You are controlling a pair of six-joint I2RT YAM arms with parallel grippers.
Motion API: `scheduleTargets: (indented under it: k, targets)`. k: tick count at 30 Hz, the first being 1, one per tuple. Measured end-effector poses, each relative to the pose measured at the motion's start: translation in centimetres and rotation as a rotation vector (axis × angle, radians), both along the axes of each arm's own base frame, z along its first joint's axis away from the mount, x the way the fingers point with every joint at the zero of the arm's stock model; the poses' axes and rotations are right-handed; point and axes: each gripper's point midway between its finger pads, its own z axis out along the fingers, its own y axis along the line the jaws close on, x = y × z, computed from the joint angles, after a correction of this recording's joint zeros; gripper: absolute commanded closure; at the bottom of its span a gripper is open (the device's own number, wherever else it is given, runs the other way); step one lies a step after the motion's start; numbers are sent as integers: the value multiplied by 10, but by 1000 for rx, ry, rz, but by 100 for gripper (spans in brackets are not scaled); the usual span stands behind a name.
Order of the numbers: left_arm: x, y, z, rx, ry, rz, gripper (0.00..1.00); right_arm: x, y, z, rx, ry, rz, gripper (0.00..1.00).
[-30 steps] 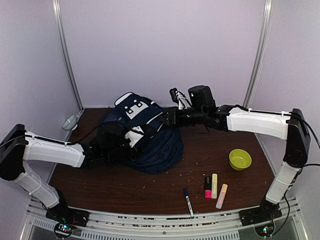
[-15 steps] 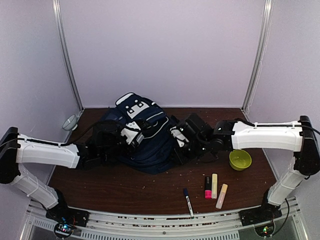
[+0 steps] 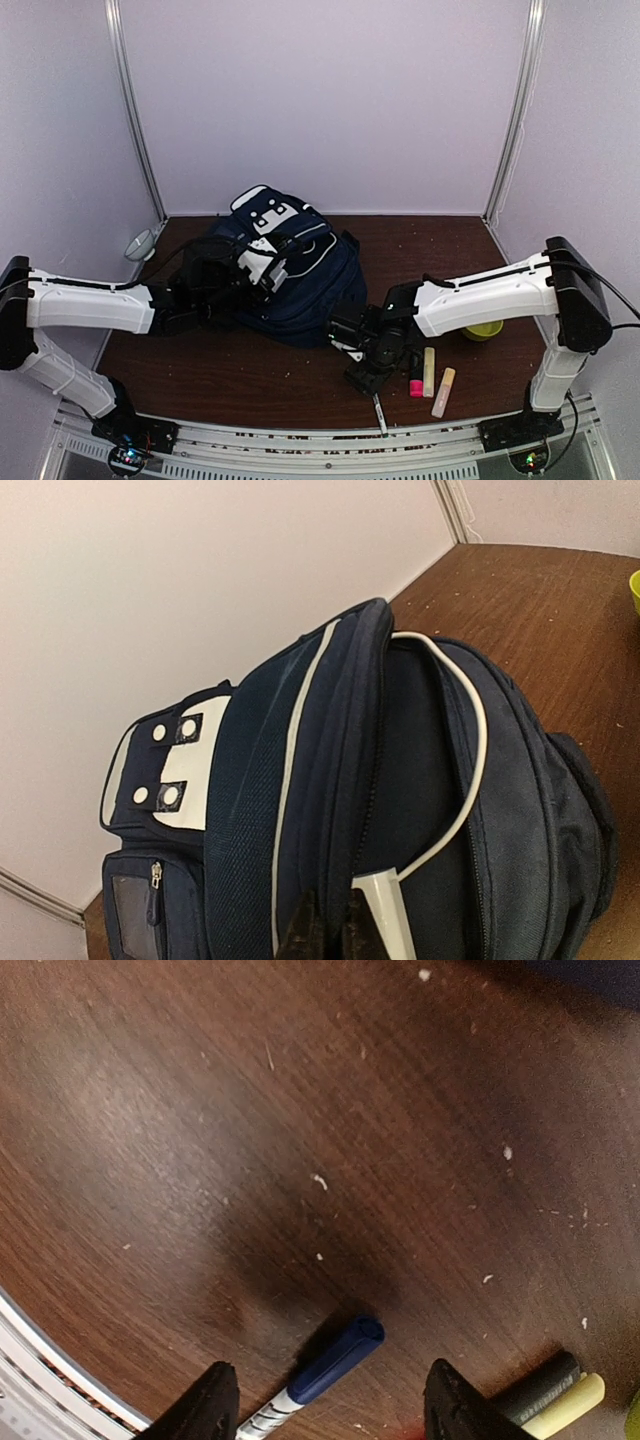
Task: Pack the student bag
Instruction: Pick up the pen from the corner of the board, then place the pen in the upper front pocket of the bag.
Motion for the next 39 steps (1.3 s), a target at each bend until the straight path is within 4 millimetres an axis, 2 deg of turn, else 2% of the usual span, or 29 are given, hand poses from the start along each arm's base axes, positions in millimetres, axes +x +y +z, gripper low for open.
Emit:
scheduleTargets:
  k: [4, 6, 7, 10, 12, 17, 22, 24, 26, 31, 34, 37, 39]
  targets:
    - [0, 1, -1, 2, 3, 2, 100, -6, -11, -22, -85, 41, 1, 52]
    - [0, 1, -1, 2, 5, 2, 100, -6, -11, -22, -89, 45, 2, 56]
    - [0, 1, -1, 2, 5, 3, 100, -6, -11, -22, -89, 48, 1, 61]
    - [0, 1, 0, 1, 5, 3, 100, -10, -10, -23, -87, 70, 12, 87]
    - [0, 1, 0, 1, 5, 4, 100, -12, -9, -24, -79, 93, 10, 98]
    - [-1, 1, 0, -1, 8, 5, 100, -6, -11, -23, -60, 107, -8, 100]
    - [-1, 4, 3, -9, 8, 10, 100, 26, -17, -13, 1, 89, -93, 100]
    - [-1, 5, 5, -13, 8, 11, 100, 39, -12, 3, 74, 74, -121, 100]
    - [-1, 6, 5, -13, 12, 12, 100, 52, 2, 27, 191, 62, -140, 100]
    - [-1, 6, 5, -15, 20, 14, 100, 94, 74, 133, 733, 29, -173, 100]
    - [-3, 9, 9, -18, 21, 16, 100, 117, 106, 187, 976, 22, -197, 100]
    - [-5, 15, 18, -31, 14, 22, 100, 144, 129, 212, 1133, 53, -264, 100]
    - [-6, 18, 20, -34, 14, 27, 100, 159, 133, 208, 1186, 81, -323, 100]
